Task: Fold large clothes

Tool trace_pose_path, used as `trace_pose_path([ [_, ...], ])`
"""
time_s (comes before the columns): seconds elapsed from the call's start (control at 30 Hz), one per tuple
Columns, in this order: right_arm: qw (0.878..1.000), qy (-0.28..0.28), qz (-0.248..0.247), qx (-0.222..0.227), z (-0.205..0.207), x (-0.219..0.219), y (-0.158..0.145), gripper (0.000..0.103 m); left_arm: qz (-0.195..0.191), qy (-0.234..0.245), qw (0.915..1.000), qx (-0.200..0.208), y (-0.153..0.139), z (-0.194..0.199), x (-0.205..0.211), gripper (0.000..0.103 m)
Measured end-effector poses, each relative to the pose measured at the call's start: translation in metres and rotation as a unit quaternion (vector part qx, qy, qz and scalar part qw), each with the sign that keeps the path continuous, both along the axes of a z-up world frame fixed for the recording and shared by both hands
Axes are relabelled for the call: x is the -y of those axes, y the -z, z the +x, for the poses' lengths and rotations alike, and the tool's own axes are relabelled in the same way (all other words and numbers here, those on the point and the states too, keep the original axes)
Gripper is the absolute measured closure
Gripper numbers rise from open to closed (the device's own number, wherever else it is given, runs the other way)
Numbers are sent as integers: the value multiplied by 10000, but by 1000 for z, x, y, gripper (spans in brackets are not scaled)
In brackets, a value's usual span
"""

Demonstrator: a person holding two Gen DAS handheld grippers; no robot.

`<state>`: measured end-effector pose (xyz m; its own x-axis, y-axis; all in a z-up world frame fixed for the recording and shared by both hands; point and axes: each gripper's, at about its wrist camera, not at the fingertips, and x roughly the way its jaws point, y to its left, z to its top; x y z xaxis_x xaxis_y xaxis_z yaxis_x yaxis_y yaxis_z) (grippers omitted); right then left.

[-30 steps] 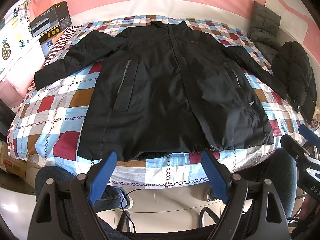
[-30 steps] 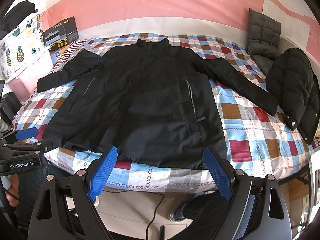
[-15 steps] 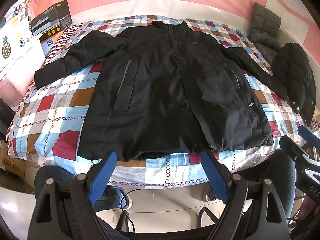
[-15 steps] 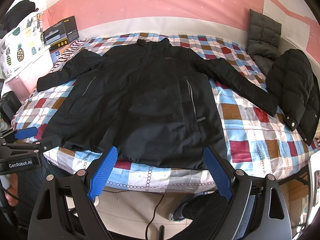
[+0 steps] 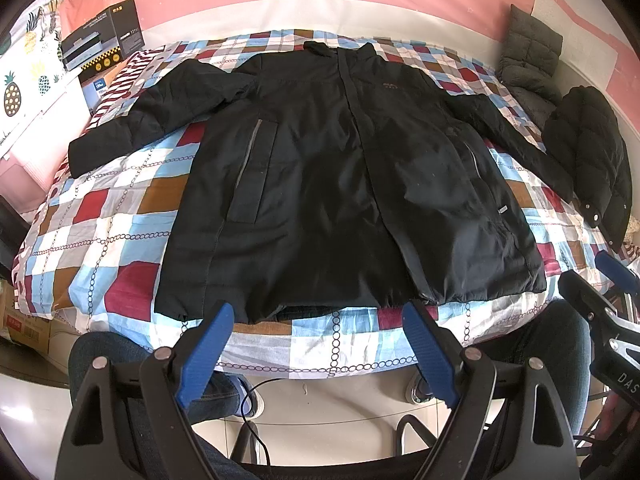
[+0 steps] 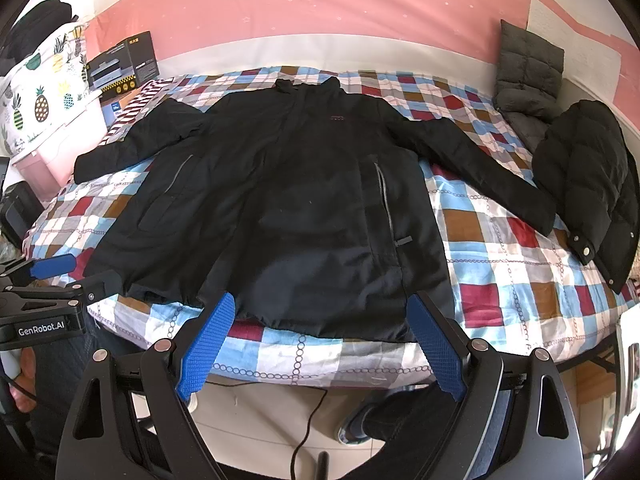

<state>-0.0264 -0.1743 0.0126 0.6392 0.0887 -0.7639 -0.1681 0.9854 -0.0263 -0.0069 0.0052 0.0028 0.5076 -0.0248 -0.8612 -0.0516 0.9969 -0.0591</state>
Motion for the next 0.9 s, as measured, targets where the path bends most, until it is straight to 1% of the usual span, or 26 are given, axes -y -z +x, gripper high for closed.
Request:
trace_pose_path([
  [0.4,10000,-4,-6,1,0,-1,0,15,-19,9,10000,-3,-1,0,-1,15],
  [0.47,10000,-12,-3,11,1,-1,1,15,-15,9,10000,-6,-1,5,-2,15],
  [0.7,9998,-110,124,104,16,-9,-2,15,0,-51,10000,17,3,15,-9,15],
  [0.9,9994,-267,131,149,36,-17,-5,15,-13,-194,9998,98,5,31,-25,15],
])
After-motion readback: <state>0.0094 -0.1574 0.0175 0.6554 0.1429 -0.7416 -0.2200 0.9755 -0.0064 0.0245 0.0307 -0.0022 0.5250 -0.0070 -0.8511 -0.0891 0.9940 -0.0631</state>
